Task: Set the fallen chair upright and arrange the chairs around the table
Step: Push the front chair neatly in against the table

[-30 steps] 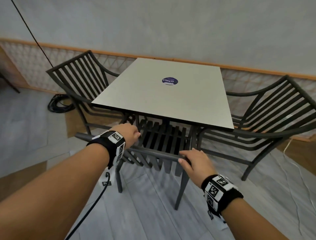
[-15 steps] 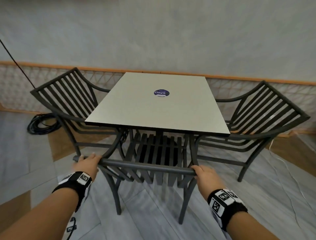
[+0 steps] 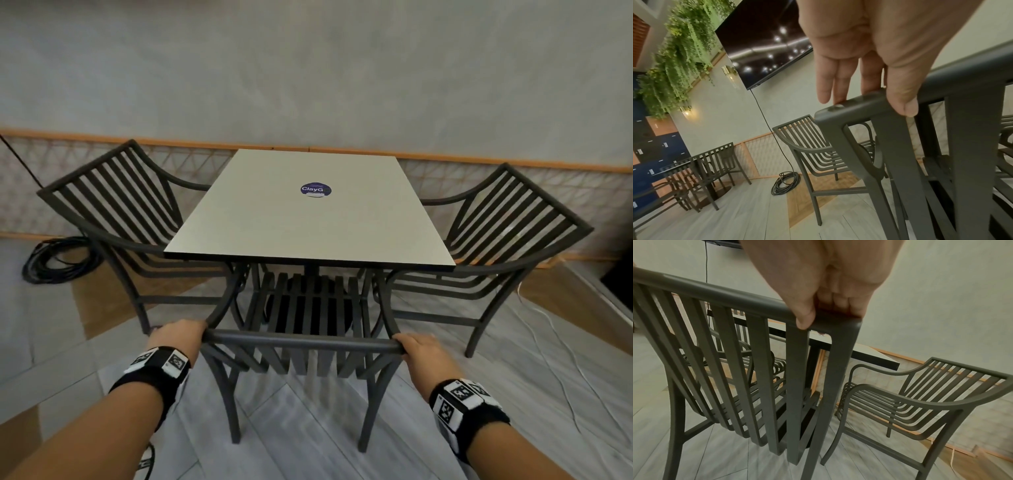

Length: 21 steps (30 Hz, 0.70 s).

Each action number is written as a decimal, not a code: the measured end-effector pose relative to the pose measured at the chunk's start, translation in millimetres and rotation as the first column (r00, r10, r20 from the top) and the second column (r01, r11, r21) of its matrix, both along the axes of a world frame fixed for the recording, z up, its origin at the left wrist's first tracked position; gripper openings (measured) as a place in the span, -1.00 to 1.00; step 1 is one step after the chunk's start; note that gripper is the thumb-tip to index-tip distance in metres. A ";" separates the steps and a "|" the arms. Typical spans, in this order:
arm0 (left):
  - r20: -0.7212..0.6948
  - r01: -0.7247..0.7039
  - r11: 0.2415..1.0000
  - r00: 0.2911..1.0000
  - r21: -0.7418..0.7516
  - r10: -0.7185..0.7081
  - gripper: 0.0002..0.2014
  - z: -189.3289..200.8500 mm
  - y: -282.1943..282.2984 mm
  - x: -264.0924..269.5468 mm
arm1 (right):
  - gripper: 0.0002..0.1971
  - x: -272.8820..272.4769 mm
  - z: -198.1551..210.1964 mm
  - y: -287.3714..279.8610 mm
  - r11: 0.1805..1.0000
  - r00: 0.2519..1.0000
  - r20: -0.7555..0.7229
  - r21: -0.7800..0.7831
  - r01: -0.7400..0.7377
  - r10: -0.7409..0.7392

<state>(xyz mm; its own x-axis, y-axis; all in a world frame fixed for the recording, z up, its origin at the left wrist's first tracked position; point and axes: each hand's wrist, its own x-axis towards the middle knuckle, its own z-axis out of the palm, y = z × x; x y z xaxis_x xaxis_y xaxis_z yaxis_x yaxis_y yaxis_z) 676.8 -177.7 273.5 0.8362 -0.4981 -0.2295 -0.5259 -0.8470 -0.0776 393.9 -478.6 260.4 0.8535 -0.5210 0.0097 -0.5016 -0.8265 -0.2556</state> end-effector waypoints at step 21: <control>-0.001 -0.014 0.998 1.000 0.065 0.014 -0.05 -21.0 22.6 -56.4 | -0.17 -11.4 -11.3 31.7 0.988 0.985 -0.084 -0.043 0.146 -0.149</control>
<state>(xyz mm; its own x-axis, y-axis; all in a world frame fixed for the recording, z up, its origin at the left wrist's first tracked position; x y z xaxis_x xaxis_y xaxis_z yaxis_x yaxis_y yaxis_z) 620.4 -155.1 252.4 0.8425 -0.4707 -0.2620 -0.5145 -0.8473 -0.1320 382.5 -446.8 249.2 0.7656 -0.6421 -0.0390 -0.6377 -0.7497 -0.1767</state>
